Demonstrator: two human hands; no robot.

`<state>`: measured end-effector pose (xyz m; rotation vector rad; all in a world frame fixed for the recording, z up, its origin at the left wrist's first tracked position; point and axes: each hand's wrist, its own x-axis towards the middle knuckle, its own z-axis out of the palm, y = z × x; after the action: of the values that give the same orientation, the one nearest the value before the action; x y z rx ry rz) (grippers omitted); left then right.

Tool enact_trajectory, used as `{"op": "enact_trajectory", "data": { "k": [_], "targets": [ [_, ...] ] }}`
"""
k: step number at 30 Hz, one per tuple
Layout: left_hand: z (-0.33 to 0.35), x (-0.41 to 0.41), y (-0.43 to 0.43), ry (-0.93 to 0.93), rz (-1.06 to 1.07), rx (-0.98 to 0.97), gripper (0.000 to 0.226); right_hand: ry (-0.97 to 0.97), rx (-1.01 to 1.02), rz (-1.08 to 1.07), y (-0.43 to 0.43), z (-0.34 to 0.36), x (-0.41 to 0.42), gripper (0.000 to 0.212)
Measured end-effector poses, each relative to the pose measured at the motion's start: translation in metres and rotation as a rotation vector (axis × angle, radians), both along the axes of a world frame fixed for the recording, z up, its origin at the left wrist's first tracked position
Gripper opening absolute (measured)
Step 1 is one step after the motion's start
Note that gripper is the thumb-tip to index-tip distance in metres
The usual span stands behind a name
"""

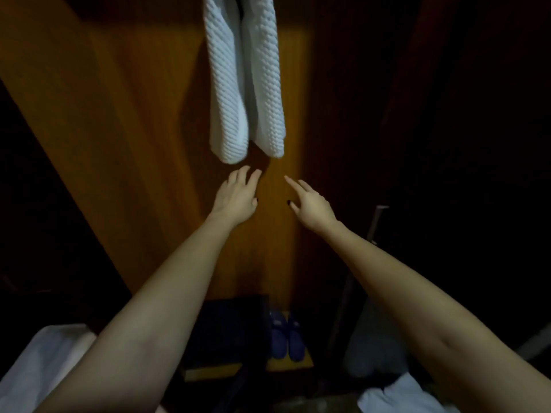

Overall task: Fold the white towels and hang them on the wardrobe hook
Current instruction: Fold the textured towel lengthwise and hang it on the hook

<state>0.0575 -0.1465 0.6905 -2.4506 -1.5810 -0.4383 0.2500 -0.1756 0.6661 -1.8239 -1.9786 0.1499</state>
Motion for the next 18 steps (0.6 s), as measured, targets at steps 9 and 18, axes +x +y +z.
{"op": "enact_trajectory", "data": {
  "k": [9,18],
  "targets": [
    [-0.103,0.104,-0.103,0.187,-0.277,-0.272,0.075,-0.099,-0.368,-0.278,-0.176,-0.114,0.102,0.061],
    [-0.181,0.276,-0.184,0.361,-0.637,-0.416,0.079,0.037,-0.63,-0.62,-0.307,-0.188,0.217,0.062]
  ]
}}
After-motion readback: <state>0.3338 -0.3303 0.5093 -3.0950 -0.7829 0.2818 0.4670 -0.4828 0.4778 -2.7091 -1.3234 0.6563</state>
